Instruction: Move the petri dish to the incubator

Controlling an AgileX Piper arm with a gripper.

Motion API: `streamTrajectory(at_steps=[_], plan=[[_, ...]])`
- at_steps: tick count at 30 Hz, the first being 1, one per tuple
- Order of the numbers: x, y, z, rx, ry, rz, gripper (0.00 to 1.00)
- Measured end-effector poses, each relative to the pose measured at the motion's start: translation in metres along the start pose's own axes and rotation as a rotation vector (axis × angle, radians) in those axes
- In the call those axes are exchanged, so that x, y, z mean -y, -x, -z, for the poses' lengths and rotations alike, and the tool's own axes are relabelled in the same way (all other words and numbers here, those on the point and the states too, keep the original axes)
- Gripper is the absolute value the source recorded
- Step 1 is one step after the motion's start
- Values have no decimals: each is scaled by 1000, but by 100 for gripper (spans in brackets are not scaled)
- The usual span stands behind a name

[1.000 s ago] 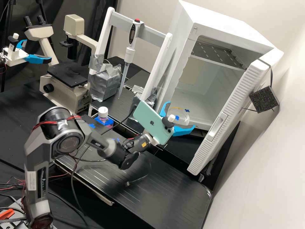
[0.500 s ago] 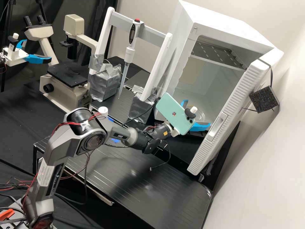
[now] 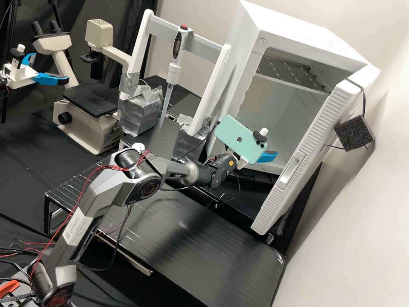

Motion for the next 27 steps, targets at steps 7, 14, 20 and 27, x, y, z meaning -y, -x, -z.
streamTrajectory(at_steps=[7, 14, 20, 27], plan=[[12, -14, -9, 34, 7, 41, 0], [18, -19, -9, 22, 12, 49, 0], [20, -21, -12, 27, 11, 53, 100], [21, -21, -13, 24, 42, 51, 100]])
